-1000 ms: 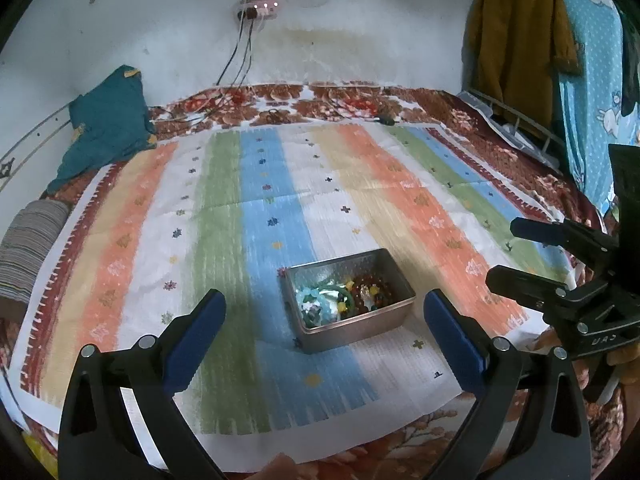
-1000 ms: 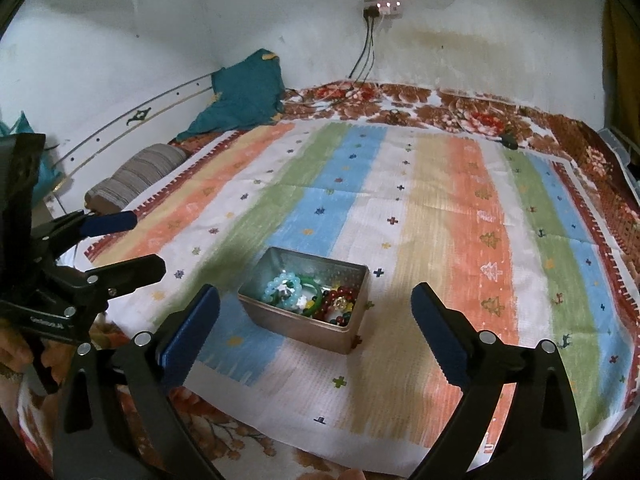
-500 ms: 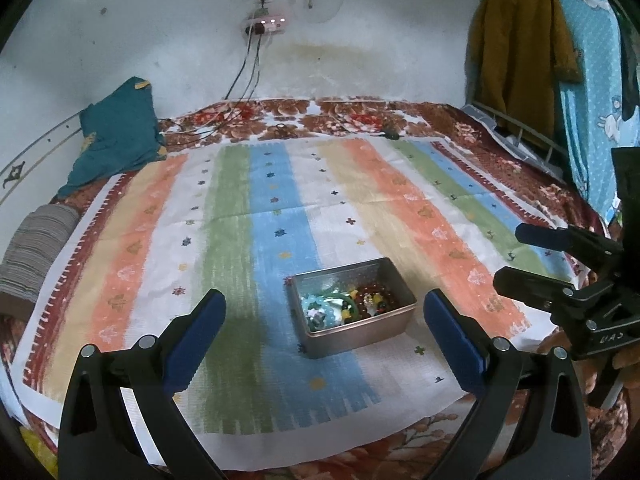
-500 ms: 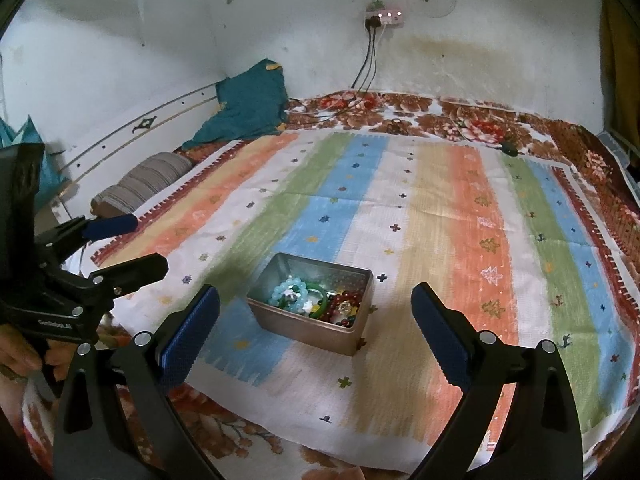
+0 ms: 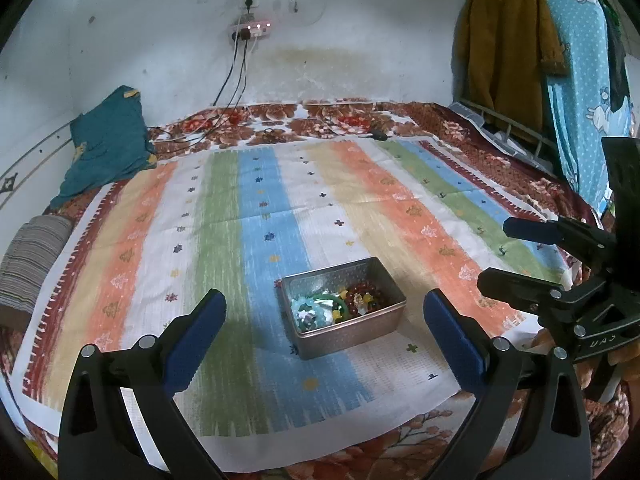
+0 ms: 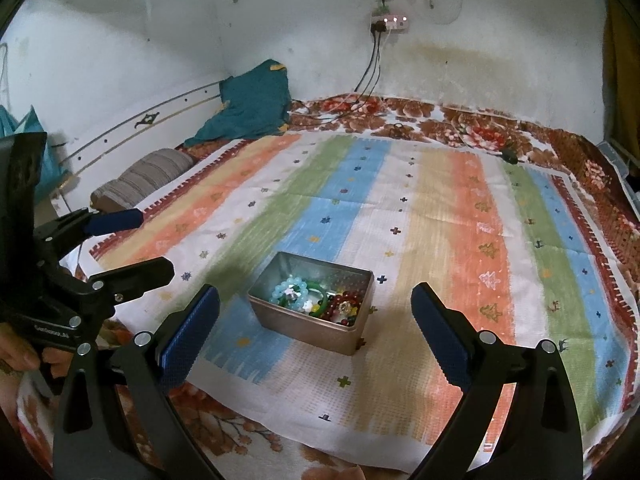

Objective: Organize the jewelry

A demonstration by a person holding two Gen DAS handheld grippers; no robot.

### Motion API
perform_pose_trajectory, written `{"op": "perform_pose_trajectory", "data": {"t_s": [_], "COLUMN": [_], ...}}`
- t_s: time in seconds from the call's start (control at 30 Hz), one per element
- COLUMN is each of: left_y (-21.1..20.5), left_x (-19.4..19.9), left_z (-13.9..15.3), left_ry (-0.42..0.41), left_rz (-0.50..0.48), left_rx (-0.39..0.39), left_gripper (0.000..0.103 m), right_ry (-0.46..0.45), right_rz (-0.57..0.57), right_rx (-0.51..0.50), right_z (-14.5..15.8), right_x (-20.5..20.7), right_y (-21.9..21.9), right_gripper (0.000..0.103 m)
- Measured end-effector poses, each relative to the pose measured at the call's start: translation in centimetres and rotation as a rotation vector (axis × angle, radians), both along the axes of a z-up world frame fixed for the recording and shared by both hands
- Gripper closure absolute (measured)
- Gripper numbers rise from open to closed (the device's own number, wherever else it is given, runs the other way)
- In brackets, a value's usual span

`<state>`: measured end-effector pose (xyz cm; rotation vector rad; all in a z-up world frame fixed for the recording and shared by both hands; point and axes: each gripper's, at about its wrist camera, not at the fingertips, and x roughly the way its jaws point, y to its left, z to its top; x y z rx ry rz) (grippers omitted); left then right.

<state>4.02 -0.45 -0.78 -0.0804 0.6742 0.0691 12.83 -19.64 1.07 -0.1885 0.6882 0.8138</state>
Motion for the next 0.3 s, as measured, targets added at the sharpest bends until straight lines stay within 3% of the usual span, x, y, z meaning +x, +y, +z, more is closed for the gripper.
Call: {"op": "perform_pose_trajectory", "data": {"t_s": [0.3], "left_y": [-0.32], "left_x": [0.16], "left_z": [0.17], "left_ry": [0.007], "left_rz": [-0.003], "left_rx": [0.005], "left_gripper": [0.006], "right_ry": [-0.012], "right_rz": [-0.001], "right_rx": [-0.015], "right_z": [-0.04], "right_x": [-0.08], "right_y": [0.30], "right_gripper": [0.006]}}
